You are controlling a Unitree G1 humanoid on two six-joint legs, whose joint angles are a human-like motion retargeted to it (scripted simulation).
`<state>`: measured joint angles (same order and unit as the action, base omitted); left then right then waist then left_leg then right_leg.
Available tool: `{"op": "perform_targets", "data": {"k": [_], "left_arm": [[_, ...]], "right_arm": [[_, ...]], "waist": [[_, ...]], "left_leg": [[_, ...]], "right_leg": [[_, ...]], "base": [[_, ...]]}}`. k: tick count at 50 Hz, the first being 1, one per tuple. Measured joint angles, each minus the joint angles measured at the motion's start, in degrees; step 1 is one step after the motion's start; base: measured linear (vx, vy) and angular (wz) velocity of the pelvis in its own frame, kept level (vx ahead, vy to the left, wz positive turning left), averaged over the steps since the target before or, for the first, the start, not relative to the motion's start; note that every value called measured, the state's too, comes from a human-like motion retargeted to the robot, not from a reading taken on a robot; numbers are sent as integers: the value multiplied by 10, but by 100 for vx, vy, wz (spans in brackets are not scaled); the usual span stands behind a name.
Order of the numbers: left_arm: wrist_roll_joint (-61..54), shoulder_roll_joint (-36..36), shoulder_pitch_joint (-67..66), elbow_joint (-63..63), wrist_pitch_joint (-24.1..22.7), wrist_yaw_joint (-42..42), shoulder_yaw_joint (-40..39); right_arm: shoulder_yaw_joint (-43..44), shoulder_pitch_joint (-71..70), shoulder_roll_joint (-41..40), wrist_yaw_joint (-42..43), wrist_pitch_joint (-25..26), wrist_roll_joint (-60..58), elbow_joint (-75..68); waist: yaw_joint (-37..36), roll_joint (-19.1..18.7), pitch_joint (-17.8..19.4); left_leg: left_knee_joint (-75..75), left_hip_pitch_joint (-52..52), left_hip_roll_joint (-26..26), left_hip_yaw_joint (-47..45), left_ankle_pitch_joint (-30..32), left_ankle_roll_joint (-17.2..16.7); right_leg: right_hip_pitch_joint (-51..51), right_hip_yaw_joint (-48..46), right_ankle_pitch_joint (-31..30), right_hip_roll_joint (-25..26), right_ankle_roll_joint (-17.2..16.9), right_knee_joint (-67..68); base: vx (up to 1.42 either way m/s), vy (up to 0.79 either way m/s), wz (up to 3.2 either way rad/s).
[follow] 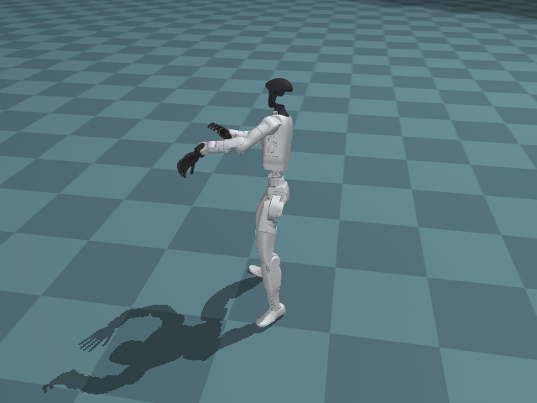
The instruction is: Kungfu
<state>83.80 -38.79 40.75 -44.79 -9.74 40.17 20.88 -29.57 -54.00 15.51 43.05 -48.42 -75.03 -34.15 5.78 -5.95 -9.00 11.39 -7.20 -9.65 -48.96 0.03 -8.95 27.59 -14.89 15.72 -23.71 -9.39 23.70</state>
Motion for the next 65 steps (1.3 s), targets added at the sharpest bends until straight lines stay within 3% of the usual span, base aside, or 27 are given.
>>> {"op": "perform_targets", "data": {"k": [3, 7, 12, 15, 22, 25, 35, 42, 46, 49, 52, 57, 60, 65], "left_arm": [[29, 44, -63, -50, -13, 17, -5], [39, 101, -138, -136, -5, 29, 13], [58, 170, -226, -228, 14, 72, 35], [55, 203, -262, -279, 28, 93, 36], [45, 259, -268, -381, 67, 169, 75], [14, 267, -272, -385, 68, 183, 62], [-10, 247, -232, -351, 62, 136, 51], [-126, 229, -229, -291, 119, -52, 26], [-202, 215, -221, -265, 96, -166, 8], [-229, 193, -211, -249, 60, -210, -13], [-244, 165, -202, -228, 12, -199, -38], [-320, 122, -198, -188, -50, -122, -71], [-411, 90, -208, -155, -70, -79, -87], [-611, 54, -249, -110, -77, -21, -137]], "right_arm": [[-9, 58, -32, 6, -24, -7, -47], [-46, 121, -70, 15, -58, 9, -122], [-102, 186, -101, -1, -124, 38, -188], [-128, 228, -129, -6, -143, 51, -227], [-153, 265, -146, -19, -178, 40, -259], [-155, 271, -148, -29, -179, 34, -252], [-126, 238, -124, -45, -172, 101, -247], [-96, 198, -118, -154, -161, 80, -223], [-67, 195, -107, -241, -154, 155, -209], [-41, 209, -96, -323, -146, 306, -178], [-19, 231, -64, -462, -100, 578, -85], [32, 285, 9, -628, 36, 981, 82], [83, 322, 48, -692, 127, 1131, 117], [170, 390, 107, -761, 250, 1275, 97]], "waist": [[-11, -13, 20], [-47, -39, 47], [-66, -77, 102], [-39, -88, 141], [18, -100, 237], [38, -107, 253], [33, -112, 235], [58, -103, 225], [61, -87, 213], [59, -66, 200], [60, -44, 190], [66, -14, 171], [67, 6, 158], [55, 52, 141]], "left_leg": [[-3, 20, 3, 50, 22, -9], [-10, 32, 38, 285, 10, -41], [0, 52, 75, 477, -49, -53], [0, 56, 93, 497, -89, -61], [-5, 51, 78, 444, -188, -43], [-17, 49, 69, 440, -212, -44], [-24, 29, 41, 446, -188, -48], [-36, 28, 23, 462, -151, -40], [-30, 22, 16, 491, -122, -34], [-22, 13, 11, 504, -99, -30], [-10, 2, 4, 510, -78, -26], [15, -19, -15, 469, -49, -25], [34, -33, -30, 427, -44, -29], [78, -51, -31, 384, -83, -6]], "right_leg": [[38, 48, 19, 27, 3, 12], [103, 122, 4, 97, 5, 21], [175, 230, -114, 215, 0, -5], [210, 296, -190, 267, -8, -22], [249, 308, -255, 314, -15, -43], [261, 298, -264, 319, -5, -38], [264, 234, -225, 270, 26, -8], [237, 190, -191, 230, 47, 1], [212, 176, -176, 211, 53, 6], [191, 161, -164, 189, 55, 10], [162, 138, -152, 164, 55, 10], [99, 85, -138, 125, 51, -3], [65, 50, -136, 106, 46, -12], [25, 10, -143, 76, 34, -22]], "base": [[-23, -10, -216], [-13, -6, -285], [-8, 10, -312], [-12, 14, -196], [-13, 1, -95], [-2, -7, 22], [-2, -12, 68], [-2, -10, 80], [2, -4, 100], [6, -9, 119], [10, -8, 133], [17, -6, 145], [15, -3, 133], [13, 15, 80]]}}
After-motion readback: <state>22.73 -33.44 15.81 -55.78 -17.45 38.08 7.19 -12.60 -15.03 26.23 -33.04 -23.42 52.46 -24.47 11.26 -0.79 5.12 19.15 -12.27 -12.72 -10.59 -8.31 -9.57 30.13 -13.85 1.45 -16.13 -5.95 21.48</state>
